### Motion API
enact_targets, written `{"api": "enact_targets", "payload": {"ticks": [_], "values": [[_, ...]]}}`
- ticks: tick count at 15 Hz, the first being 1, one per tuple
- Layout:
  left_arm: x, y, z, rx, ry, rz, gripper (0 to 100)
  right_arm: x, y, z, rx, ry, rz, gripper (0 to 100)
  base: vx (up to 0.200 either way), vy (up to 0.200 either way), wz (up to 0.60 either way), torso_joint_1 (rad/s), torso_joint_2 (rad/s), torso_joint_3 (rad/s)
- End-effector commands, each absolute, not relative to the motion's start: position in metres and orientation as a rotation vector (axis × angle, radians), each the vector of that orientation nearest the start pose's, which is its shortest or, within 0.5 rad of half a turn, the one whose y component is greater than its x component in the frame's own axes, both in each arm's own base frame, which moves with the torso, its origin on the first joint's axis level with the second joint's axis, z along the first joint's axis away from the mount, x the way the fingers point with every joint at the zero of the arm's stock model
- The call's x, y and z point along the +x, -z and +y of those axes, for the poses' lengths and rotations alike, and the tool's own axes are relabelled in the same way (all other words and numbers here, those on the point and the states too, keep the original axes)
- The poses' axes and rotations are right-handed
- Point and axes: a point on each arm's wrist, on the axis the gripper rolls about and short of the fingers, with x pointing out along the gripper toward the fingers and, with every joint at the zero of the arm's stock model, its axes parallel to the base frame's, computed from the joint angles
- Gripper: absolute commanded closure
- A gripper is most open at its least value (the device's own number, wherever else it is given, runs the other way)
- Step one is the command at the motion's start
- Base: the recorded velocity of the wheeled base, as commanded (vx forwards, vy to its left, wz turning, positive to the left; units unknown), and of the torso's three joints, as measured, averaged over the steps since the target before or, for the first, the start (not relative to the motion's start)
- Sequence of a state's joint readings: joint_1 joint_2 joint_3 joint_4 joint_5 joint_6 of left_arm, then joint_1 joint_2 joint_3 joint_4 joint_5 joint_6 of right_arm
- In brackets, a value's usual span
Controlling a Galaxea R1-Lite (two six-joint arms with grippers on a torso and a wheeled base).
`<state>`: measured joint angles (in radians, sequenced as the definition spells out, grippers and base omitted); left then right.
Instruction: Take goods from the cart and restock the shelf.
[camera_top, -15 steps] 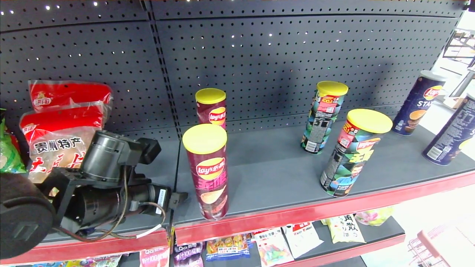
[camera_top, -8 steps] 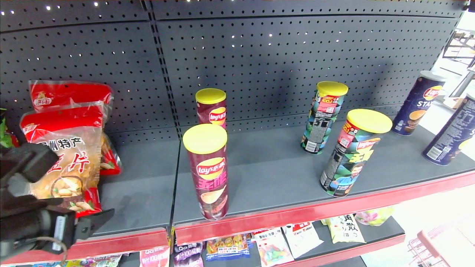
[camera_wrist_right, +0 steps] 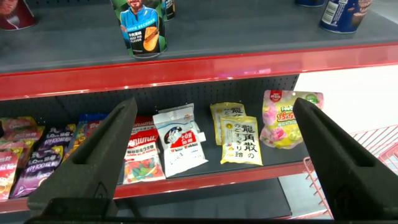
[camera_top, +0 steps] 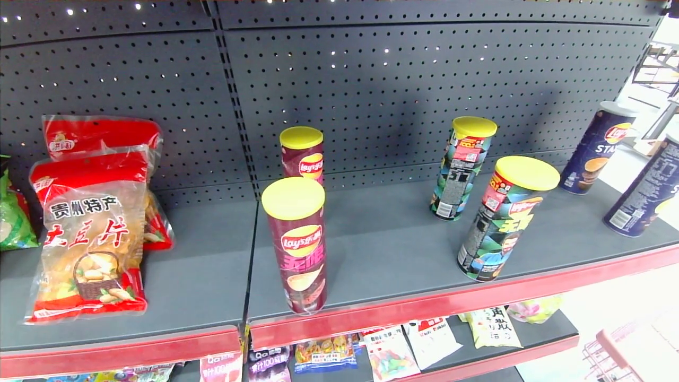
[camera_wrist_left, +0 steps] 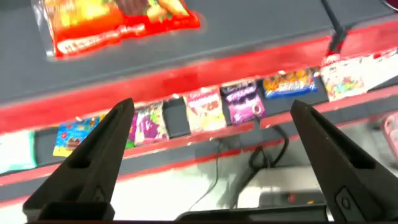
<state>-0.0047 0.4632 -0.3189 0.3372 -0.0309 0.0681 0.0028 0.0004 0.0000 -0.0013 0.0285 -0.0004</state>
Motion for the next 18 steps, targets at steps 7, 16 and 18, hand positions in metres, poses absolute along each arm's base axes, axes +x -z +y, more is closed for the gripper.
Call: {"api": "enact_targets", "payload": {"ticks": [7,16,18], "values": [[-0.03,-0.092,-0.003,-0.11,0.046,0.185,0,-0.023,-0.076,0.001,0.0,-0.032,-0.002,0,0.0,0.0,0.0,0.0,0.0,0.0],[-0.024,-0.08,0.0,-0.081,-0.003,-0.009,0,-0.023,-0.076,0.001,0.0,-0.037,-0.002,0,0.0,0.0,0.0,0.0,0.0,0.0],[-0.024,-0.08,0.0,-0.067,0.0,-0.008,0,-0.023,-0.076,0.001,0.002,-0.037,-0.002,0,0.0,0.0,0.0,0.0,0.0,0.0]]}}
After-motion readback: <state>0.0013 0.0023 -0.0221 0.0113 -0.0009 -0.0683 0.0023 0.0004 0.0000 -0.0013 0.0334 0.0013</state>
